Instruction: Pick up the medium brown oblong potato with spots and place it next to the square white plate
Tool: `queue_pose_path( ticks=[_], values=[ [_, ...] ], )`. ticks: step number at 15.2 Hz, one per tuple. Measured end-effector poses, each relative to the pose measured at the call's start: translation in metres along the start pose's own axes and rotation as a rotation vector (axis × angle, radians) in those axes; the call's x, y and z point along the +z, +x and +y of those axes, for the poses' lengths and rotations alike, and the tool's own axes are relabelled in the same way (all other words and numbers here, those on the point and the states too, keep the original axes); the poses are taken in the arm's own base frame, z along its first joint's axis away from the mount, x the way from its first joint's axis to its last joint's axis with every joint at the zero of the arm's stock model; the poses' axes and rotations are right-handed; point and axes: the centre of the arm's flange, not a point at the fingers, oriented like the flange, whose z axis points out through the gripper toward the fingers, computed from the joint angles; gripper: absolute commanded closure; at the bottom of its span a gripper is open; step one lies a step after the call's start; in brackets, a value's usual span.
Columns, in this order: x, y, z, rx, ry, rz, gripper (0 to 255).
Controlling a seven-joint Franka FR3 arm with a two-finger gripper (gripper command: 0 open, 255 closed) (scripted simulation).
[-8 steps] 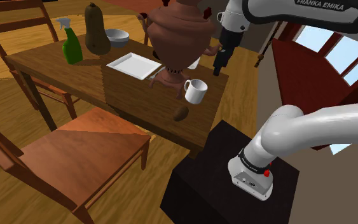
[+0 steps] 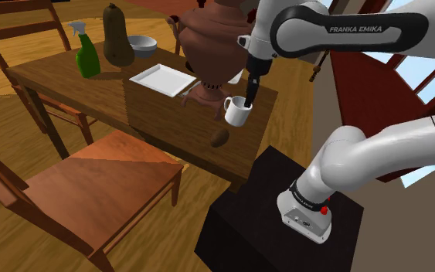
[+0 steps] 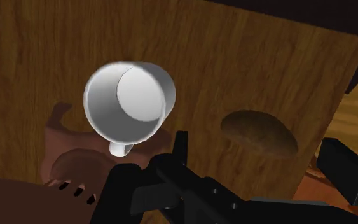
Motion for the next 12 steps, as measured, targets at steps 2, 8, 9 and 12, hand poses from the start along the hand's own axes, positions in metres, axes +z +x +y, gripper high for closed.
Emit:
queue_pose_path(
  ticks=[2, 8, 9, 12],
  values=[
    [0.021, 0.012, -0.007, -0.123, -0.003, 0.010, 0],
    [0.082, 0.047, -0.040, -0.495, -0.010, 0.039, 0],
    [0.090, 0.052, -0.046, -0.557, -0.012, 0.044, 0],
    [0.117, 0.063, -0.066, -0.730, -0.016, 0.058, 0]
  ],
)
